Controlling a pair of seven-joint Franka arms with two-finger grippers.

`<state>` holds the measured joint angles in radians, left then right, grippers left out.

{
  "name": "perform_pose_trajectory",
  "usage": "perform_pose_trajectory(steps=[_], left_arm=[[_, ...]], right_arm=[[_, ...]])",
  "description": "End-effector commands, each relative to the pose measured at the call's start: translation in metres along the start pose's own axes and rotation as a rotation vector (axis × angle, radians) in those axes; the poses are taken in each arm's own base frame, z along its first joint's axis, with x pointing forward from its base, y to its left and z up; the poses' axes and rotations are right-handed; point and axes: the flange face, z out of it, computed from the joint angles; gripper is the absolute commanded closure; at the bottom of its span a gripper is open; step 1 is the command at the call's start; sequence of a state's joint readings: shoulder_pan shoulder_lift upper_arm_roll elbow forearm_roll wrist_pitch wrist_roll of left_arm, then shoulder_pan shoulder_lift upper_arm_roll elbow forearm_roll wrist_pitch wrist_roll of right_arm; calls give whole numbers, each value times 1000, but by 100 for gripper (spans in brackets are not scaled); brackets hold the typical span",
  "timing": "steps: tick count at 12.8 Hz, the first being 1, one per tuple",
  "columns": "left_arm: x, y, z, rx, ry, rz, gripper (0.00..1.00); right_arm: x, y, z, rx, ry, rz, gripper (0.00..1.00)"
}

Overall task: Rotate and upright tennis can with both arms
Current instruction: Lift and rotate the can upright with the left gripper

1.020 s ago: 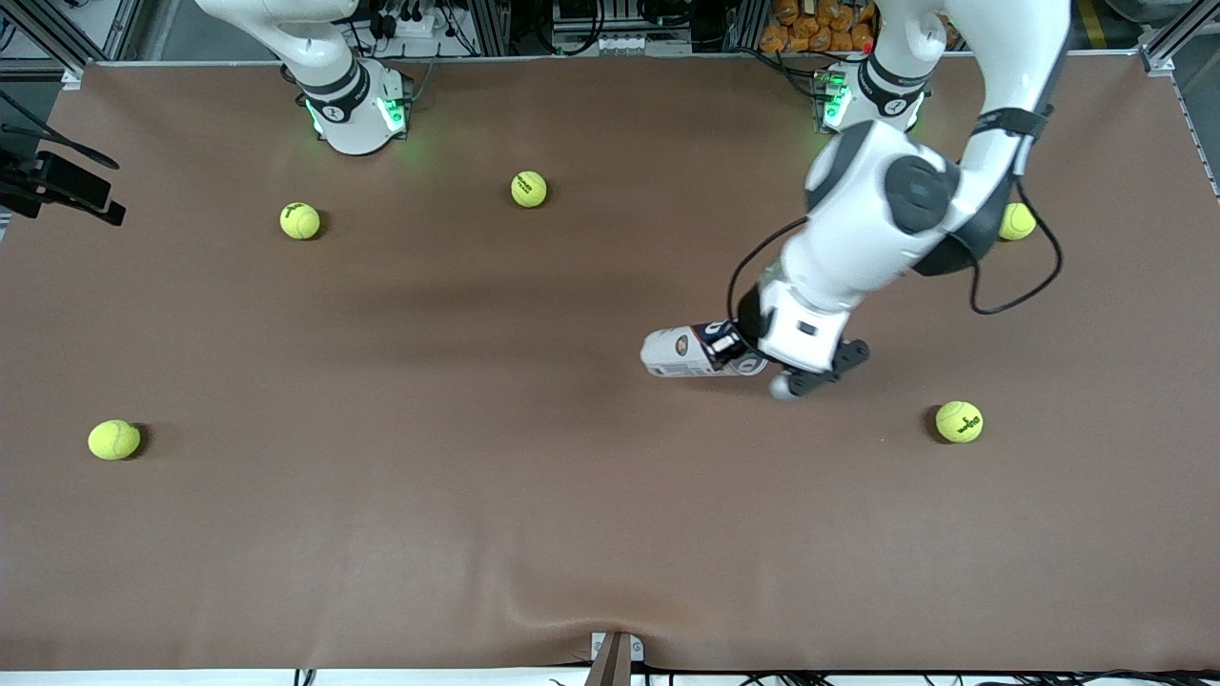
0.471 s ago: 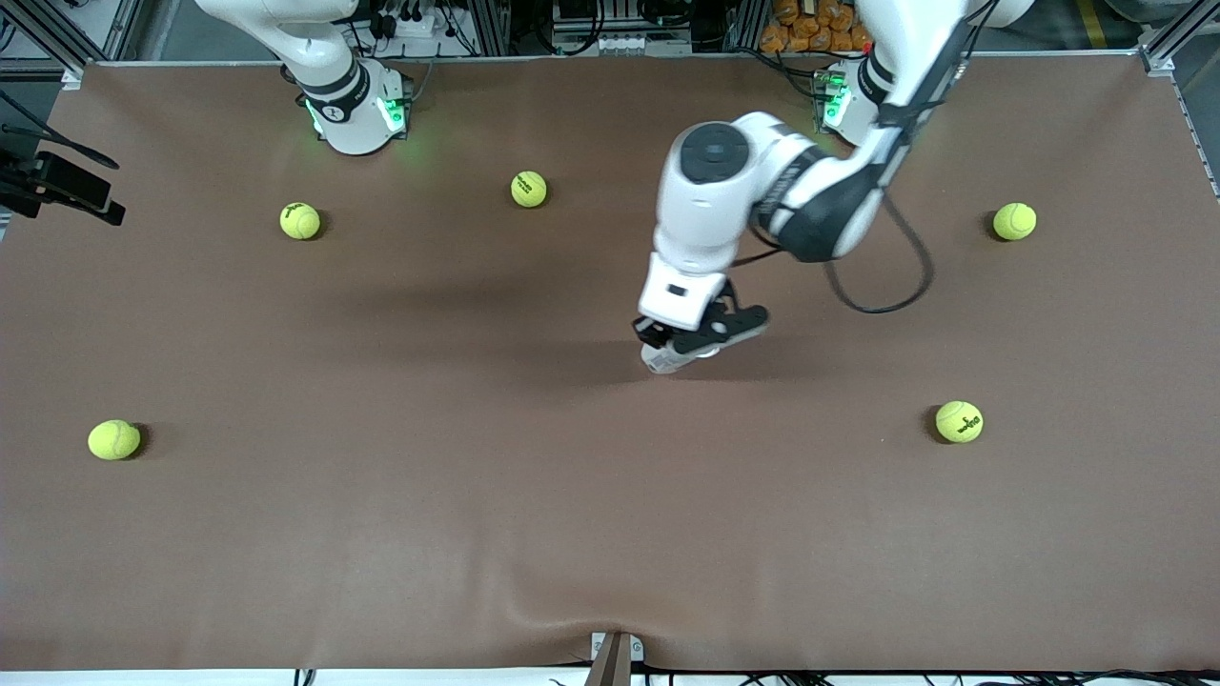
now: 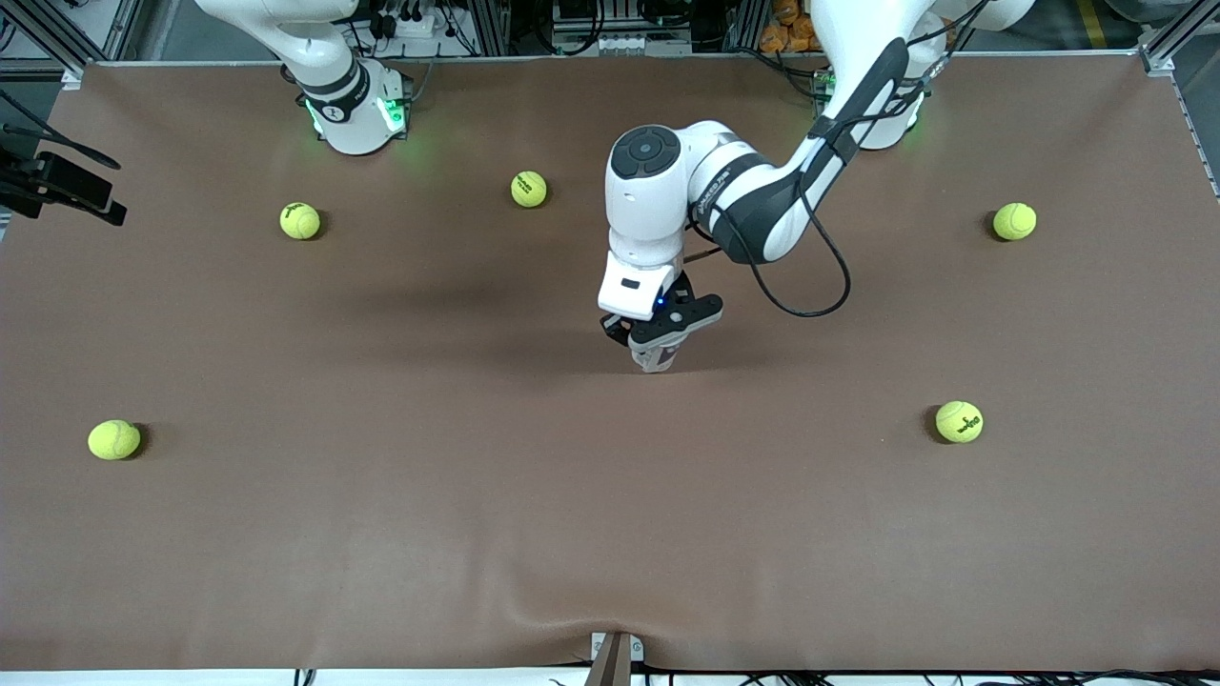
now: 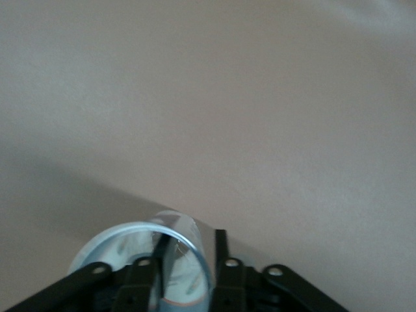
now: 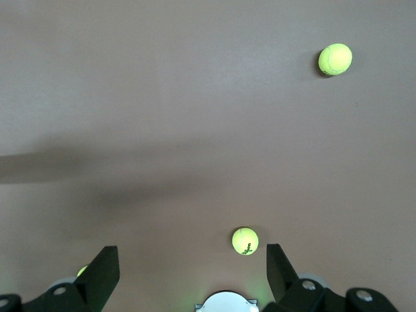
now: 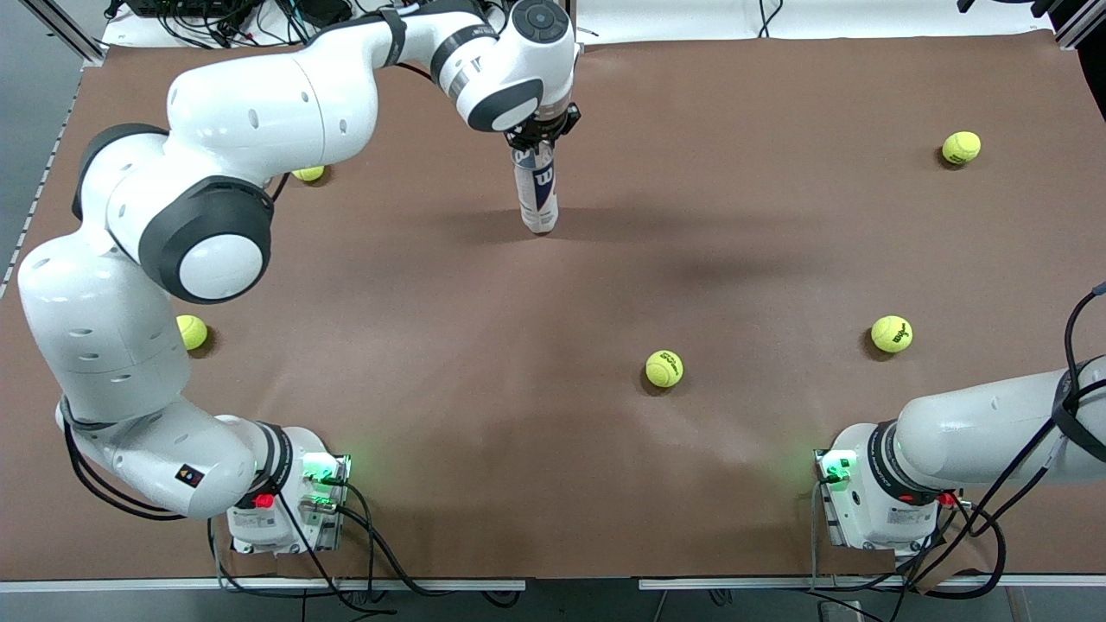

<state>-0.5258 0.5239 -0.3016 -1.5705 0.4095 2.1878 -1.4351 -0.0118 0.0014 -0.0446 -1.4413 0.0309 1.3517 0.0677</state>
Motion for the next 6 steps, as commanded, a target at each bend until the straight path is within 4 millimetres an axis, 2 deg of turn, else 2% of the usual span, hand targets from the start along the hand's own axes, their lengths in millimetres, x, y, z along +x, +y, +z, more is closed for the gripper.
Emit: perform_pose_trajectory(steps=[1,4,6], left_arm=[[9,5,-22,9,24,-16,0],[24,1,-56,58,27,-33,0],[32,-6,-86,36,-2,-64,0]], right_arm=[[-5,0,-1,7,6,4,0],[-5,-2,-1,6,4,2,0],[-6,-5,-2,4,6,-2,0]])
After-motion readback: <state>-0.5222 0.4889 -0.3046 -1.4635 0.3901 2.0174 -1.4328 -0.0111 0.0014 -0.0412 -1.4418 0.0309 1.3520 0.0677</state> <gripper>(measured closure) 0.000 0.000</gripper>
